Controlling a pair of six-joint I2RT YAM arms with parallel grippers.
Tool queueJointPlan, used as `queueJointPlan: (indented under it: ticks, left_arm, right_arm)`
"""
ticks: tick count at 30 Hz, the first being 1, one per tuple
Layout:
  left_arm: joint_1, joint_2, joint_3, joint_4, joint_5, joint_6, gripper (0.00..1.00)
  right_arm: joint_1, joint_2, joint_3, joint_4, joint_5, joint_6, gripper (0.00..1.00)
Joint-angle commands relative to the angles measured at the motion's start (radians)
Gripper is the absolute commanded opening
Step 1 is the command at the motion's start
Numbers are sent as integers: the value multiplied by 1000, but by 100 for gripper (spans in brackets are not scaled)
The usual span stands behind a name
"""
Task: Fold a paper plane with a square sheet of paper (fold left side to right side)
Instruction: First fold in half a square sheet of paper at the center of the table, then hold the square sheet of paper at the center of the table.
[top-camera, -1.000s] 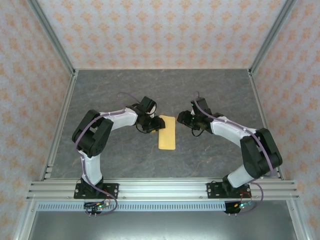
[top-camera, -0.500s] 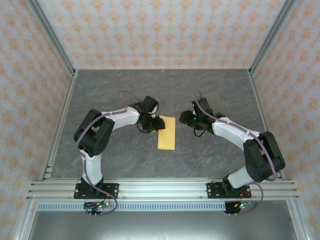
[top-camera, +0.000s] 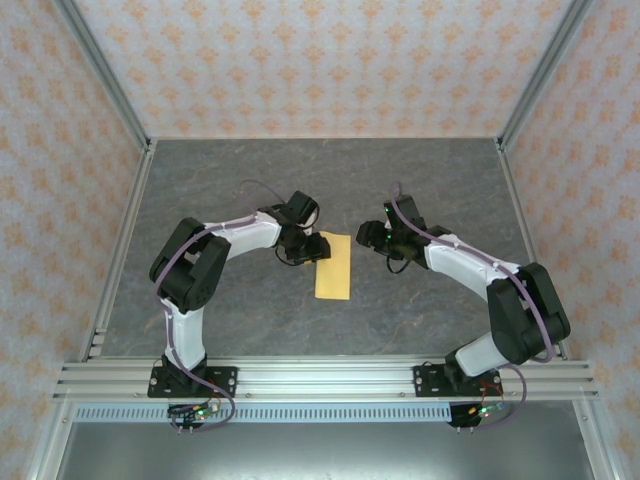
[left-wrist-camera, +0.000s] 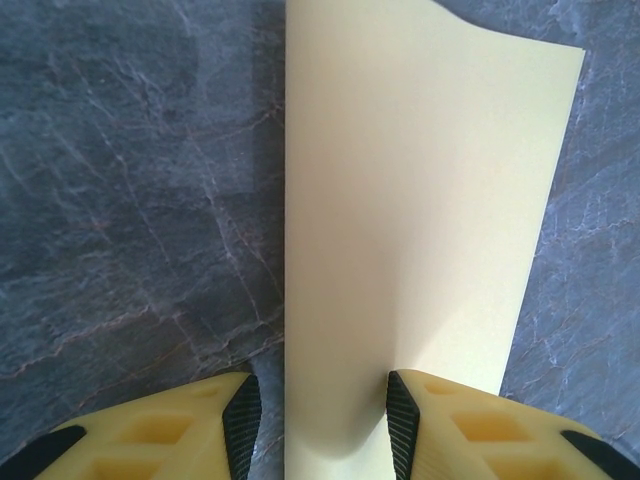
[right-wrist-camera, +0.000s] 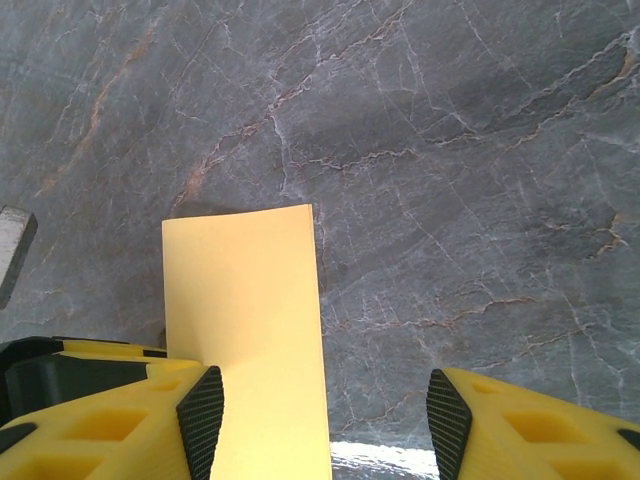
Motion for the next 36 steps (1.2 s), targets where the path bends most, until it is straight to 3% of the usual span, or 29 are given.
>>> queueJointPlan:
  ticks: [1, 36]
  left_arm:
    - [-16, 46, 7, -32, -49, 23, 42]
    - [-24, 58, 21, -52, -72, 31, 43]
  right_arm:
    - [6, -18, -7, 26, -11, 14, 60]
    - [17, -4, -19, 47, -39, 32, 58]
